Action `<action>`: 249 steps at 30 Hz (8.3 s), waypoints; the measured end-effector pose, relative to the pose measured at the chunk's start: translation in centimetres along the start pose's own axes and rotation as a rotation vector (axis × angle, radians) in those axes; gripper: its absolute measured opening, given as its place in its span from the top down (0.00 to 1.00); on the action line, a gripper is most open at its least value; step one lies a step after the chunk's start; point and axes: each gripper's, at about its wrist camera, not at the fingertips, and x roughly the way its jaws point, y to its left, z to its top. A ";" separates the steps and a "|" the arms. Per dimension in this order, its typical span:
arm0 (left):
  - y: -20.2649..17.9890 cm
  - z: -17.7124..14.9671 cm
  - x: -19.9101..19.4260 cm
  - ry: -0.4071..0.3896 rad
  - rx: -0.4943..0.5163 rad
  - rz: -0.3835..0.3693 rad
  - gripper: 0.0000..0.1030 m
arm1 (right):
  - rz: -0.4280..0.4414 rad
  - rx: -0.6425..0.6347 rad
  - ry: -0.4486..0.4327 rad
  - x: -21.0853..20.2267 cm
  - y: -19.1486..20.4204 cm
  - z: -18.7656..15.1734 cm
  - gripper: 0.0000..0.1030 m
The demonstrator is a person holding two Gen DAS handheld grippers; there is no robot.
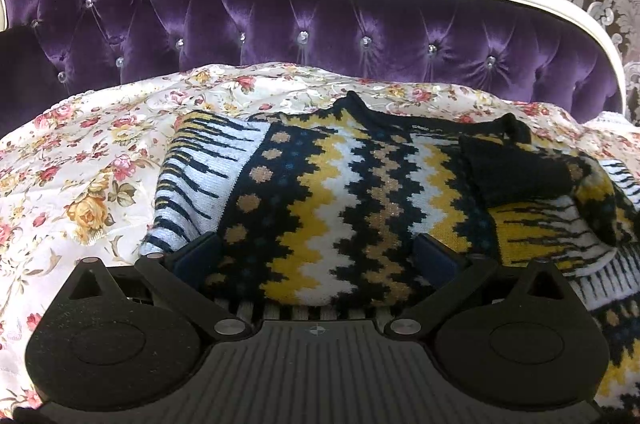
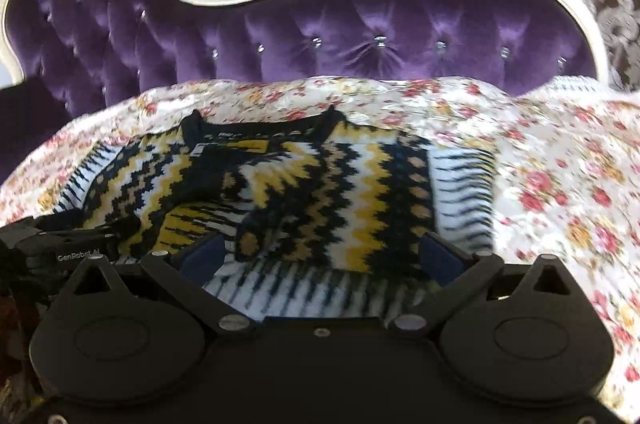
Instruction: Fold small clothes
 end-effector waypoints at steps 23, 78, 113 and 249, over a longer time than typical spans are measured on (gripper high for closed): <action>-0.1 0.1 -0.1 -0.006 -0.009 0.005 0.00 | -0.204 0.006 0.055 3.2 -3.2 0.4 0.01; 0.2 1.8 -1.7 0.102 0.029 -0.020 0.01 | -0.170 0.209 0.136 1.1 -8.3 -1.3 0.00; 2.5 -13.3 -30.5 -0.057 0.004 0.062 0.02 | 0.111 0.253 -0.309 -11.4 -4.7 -3.4 0.01; 3.7 6.2 -2.8 -0.114 -0.270 -0.259 0.91 | 0.265 0.476 -0.189 2.9 -10.2 4.6 0.86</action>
